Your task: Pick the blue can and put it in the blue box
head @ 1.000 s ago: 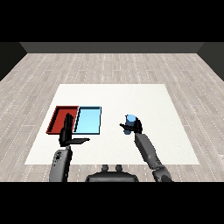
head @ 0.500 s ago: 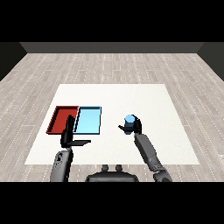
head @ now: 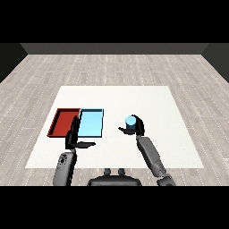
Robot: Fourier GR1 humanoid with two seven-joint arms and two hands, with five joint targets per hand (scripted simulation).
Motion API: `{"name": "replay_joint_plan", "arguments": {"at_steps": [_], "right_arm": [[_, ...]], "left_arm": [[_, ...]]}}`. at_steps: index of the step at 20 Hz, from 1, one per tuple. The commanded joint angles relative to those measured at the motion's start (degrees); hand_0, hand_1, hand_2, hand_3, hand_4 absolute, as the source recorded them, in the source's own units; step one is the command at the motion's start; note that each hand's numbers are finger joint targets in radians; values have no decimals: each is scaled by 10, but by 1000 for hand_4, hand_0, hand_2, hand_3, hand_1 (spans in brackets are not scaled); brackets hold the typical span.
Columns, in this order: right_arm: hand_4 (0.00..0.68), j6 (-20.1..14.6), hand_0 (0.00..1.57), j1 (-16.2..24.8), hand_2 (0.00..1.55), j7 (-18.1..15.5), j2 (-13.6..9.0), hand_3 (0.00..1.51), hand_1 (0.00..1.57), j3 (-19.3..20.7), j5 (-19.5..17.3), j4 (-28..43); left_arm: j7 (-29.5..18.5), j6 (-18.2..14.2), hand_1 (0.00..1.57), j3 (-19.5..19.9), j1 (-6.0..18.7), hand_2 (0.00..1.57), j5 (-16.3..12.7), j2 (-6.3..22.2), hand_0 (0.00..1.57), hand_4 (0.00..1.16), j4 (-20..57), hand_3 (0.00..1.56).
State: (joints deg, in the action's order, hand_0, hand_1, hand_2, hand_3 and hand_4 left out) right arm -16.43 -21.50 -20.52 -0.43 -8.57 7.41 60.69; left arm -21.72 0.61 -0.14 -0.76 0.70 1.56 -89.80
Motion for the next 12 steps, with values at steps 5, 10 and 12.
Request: {"name": "replay_joint_plan", "arguments": {"at_steps": [5, 10, 12], "right_arm": [[539, 1, 1448, -34, 1471, 28, 4, 1353, 1448, -22, -7, 49], [539, 28, 1448, 17, 1471, 63, -10, 1353, 1448, -8, -26, 129], [556, 59, 1444, 33, 1468, 46, -28, 1345, 1444, 12, -16, 127]], "left_arm": [[27, -14, 0, -34, 47, 0, -5, -15, 0, 0, 29, 0], [31, -32, 0, -78, 50, 0, -16, -15, 0, 0, 24, 0], [31, -34, 0, -80, 52, 0, -16, -16, 0, 0, 25, 0]]}}
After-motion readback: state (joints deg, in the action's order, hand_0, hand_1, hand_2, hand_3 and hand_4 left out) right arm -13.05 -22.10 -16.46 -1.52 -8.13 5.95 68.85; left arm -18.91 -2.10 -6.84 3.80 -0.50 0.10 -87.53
